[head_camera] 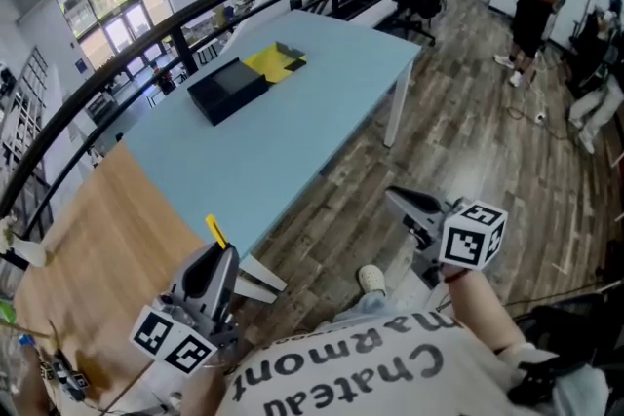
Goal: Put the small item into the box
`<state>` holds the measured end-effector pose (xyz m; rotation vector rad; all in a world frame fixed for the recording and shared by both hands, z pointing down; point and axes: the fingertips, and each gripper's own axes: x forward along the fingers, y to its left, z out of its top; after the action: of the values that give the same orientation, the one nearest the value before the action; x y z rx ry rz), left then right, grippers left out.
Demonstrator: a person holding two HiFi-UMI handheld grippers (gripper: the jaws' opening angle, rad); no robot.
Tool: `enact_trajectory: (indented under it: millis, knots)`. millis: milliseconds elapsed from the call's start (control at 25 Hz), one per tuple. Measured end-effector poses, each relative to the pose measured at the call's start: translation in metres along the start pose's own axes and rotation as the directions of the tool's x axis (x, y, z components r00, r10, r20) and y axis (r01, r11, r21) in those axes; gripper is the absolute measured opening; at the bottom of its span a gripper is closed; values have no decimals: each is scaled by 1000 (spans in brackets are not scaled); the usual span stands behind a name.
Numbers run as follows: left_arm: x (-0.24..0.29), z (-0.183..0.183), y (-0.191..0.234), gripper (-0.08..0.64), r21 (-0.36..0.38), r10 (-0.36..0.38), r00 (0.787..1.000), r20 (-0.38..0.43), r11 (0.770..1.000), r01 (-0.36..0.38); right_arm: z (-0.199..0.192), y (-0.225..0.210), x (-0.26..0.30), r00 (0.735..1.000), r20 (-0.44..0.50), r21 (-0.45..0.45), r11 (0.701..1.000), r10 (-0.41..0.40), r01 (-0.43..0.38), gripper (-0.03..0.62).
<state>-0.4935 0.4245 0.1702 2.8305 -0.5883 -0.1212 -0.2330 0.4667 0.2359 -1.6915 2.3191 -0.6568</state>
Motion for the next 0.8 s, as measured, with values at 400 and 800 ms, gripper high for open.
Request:
enact_trajectory:
  millis: [400, 800]
  knots:
    - [110, 17, 19, 49, 5, 61, 997, 48, 998, -61, 94, -97, 45, 994, 28, -49, 993, 108, -107, 46]
    - [194, 6, 41, 49, -34, 125, 987, 102, 992, -123, 137, -175, 90, 983, -21, -70, 981, 180, -181, 46]
